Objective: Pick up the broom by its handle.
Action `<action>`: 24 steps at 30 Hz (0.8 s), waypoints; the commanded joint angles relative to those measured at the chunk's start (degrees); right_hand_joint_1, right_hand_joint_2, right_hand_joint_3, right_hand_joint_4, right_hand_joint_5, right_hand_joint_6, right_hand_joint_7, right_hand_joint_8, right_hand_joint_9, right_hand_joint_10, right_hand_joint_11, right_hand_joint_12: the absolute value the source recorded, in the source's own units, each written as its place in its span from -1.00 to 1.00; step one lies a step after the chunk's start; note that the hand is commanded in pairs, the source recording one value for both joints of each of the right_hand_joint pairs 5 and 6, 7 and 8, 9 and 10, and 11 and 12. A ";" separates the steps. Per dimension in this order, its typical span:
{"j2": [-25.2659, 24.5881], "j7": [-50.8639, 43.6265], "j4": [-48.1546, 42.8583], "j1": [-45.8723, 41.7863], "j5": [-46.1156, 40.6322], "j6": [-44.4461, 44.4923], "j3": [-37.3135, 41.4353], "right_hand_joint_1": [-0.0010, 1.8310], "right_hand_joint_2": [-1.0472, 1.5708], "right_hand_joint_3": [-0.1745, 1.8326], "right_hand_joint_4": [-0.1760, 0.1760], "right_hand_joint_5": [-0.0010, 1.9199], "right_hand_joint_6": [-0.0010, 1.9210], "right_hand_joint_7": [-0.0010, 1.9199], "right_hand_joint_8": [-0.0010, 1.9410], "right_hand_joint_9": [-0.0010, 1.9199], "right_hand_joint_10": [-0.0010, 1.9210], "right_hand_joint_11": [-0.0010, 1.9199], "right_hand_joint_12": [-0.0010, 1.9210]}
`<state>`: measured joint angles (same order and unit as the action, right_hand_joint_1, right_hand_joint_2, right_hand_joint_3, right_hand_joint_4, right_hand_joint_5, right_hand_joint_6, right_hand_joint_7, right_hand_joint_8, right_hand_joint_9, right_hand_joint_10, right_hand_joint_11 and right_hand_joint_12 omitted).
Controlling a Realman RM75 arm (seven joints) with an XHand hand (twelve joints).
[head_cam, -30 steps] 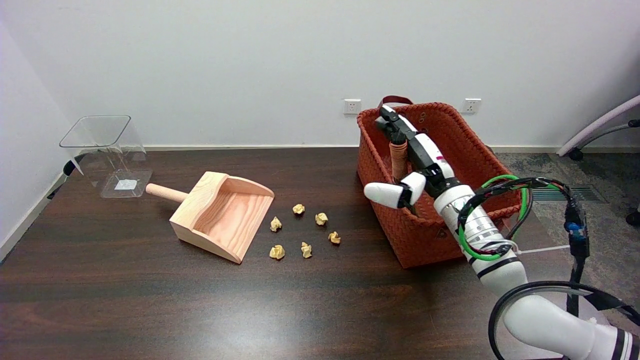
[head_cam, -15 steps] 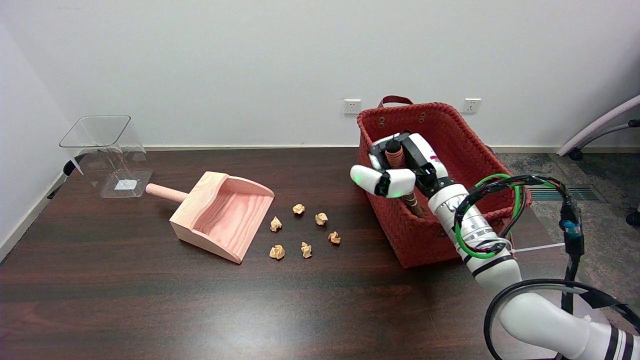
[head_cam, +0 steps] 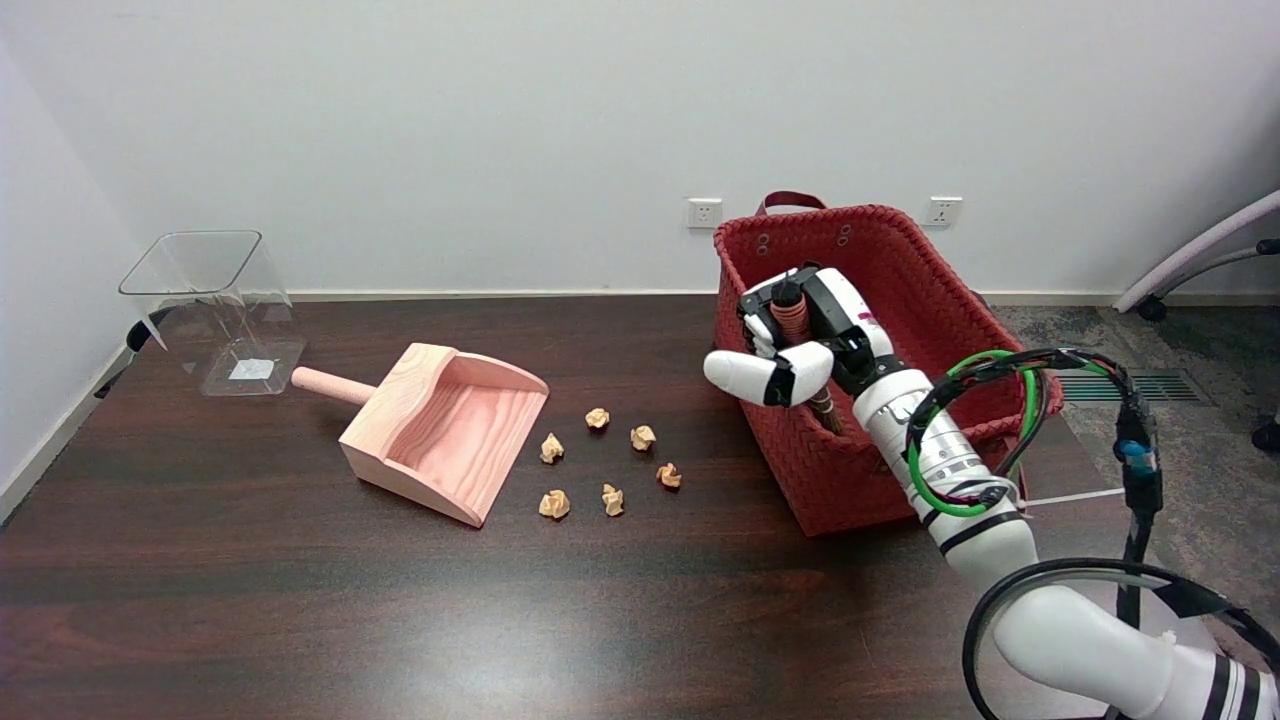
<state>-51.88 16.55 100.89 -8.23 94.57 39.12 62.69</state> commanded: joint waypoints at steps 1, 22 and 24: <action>-1.20 -0.57 0.40 0.27 0.09 1.29 0.21 0.26 -0.34 0.20 0.00 1.00 1.00 1.00 0.98 1.00 1.00 1.00 1.00; -0.87 -10.38 6.26 2.82 -0.31 1.13 8.23 0.45 0.63 -0.10 0.00 1.00 1.00 1.00 0.98 1.00 1.00 1.00 1.00; -0.57 -10.48 5.83 4.41 -1.40 0.75 8.15 0.46 0.63 -0.09 0.00 1.00 1.00 1.00 0.98 1.00 1.00 1.00 1.00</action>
<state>-52.94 12.95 103.56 -7.31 94.44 41.15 65.76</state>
